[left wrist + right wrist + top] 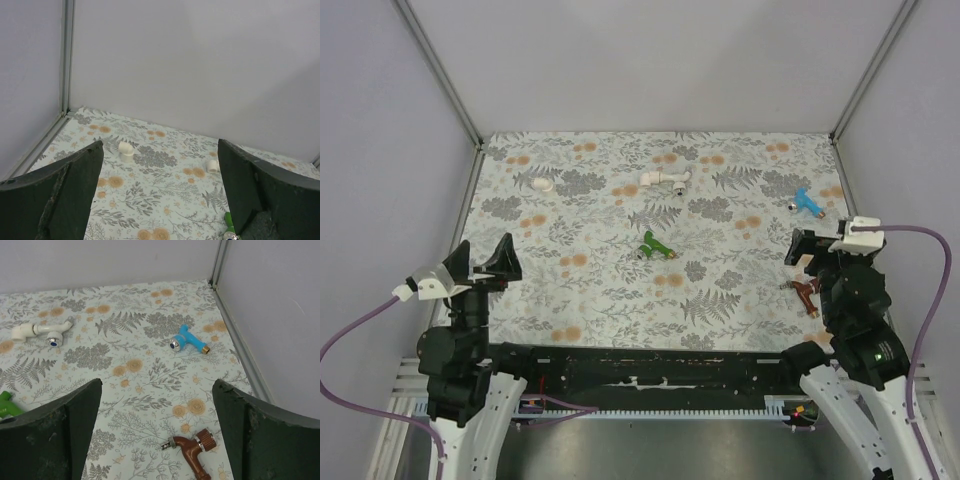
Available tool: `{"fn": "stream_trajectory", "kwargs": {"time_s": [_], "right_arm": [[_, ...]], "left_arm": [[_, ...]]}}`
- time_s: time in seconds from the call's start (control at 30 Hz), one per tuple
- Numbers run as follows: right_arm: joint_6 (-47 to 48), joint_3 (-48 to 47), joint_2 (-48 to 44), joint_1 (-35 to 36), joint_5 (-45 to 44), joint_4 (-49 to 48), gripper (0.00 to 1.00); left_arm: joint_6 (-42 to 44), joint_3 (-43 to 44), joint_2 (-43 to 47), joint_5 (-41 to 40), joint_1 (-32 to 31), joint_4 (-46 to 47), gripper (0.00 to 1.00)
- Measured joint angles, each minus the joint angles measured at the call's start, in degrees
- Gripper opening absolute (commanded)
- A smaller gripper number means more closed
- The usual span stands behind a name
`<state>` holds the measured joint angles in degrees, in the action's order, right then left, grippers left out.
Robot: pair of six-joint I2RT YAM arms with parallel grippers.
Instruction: Install the water faucets
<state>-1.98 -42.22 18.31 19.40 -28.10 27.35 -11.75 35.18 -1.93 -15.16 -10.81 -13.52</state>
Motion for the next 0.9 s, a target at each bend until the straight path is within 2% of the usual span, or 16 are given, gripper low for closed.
{"fn": "stream_trajectory", "kwargs": {"time_s": [0.13, 0.47, 0.6, 0.77, 0.9], "right_arm": [[-2.0, -3.9, 8.9, 0.0, 1.6, 0.9, 0.98], [-11.1, -14.7, 40.1, 0.0, 4.4, 2.3, 0.97], [-11.3, -19.0, 50.3, -0.1, 13.9, 2.7, 0.91], [-8.5, -23.4, 62.3, 0.0, 26.8, 2.0, 0.90], [-6.1, -24.8, 71.8, 1.0, 35.2, 1.8, 0.84]], "left_arm": [[0.3, 0.0, 0.0, -1.0, -0.6, -0.1, 1.00], [0.6, 0.0, 0.2, -2.4, -1.6, -0.1, 1.00], [0.7, 0.0, 0.2, -2.8, -2.0, -0.1, 1.00], [0.7, 0.0, 0.2, -2.8, -2.2, -0.1, 1.00], [0.8, -0.1, 0.2, -2.8, -2.3, -0.1, 1.00]]}}
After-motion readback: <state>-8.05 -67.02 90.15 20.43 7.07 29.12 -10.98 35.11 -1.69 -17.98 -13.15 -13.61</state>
